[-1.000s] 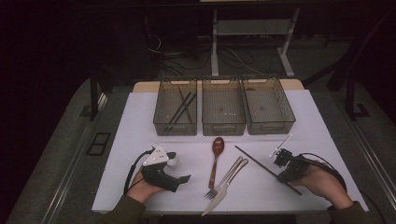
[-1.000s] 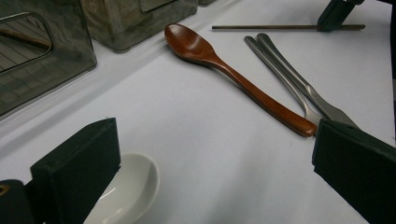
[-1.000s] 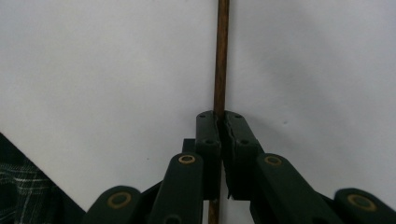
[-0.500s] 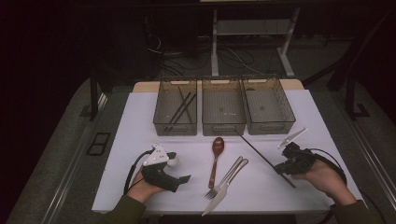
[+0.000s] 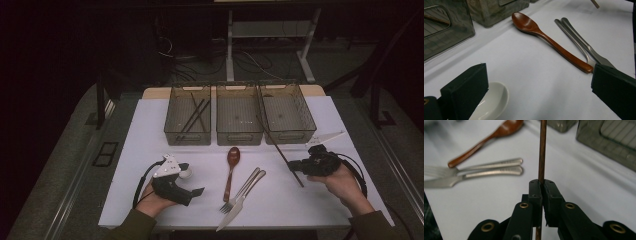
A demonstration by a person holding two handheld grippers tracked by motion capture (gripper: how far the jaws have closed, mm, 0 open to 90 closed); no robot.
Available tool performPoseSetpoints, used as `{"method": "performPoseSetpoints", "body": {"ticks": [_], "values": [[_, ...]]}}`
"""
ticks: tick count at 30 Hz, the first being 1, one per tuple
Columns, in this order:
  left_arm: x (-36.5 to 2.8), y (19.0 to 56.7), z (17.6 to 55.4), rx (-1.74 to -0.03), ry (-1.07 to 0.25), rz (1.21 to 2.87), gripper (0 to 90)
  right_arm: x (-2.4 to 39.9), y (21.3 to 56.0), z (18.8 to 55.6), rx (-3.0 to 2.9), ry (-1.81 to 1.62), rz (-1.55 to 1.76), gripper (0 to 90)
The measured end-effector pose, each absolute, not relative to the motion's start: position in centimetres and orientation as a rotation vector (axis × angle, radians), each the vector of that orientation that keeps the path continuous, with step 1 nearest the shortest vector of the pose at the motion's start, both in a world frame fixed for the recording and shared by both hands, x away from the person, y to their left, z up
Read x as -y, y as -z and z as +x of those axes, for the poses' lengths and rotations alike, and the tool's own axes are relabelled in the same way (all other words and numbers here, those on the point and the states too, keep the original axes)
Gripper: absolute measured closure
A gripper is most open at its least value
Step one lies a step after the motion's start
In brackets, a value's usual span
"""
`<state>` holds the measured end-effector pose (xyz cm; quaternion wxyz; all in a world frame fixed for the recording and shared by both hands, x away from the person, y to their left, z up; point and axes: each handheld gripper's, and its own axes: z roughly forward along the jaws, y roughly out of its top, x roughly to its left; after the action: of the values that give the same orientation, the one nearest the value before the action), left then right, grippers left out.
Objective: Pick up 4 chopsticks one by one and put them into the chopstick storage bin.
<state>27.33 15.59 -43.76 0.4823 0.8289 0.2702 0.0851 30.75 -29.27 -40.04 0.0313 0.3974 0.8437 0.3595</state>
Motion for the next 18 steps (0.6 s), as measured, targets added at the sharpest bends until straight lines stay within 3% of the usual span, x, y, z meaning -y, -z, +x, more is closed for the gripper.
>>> {"method": "performPoseSetpoints", "body": {"ticks": [18], "values": [[-15.6,43.8,27.4,-0.658,-0.204,2.026,0.0,28.9,39.4,32.5,-2.386,-1.421,1.188,84.6]]}}
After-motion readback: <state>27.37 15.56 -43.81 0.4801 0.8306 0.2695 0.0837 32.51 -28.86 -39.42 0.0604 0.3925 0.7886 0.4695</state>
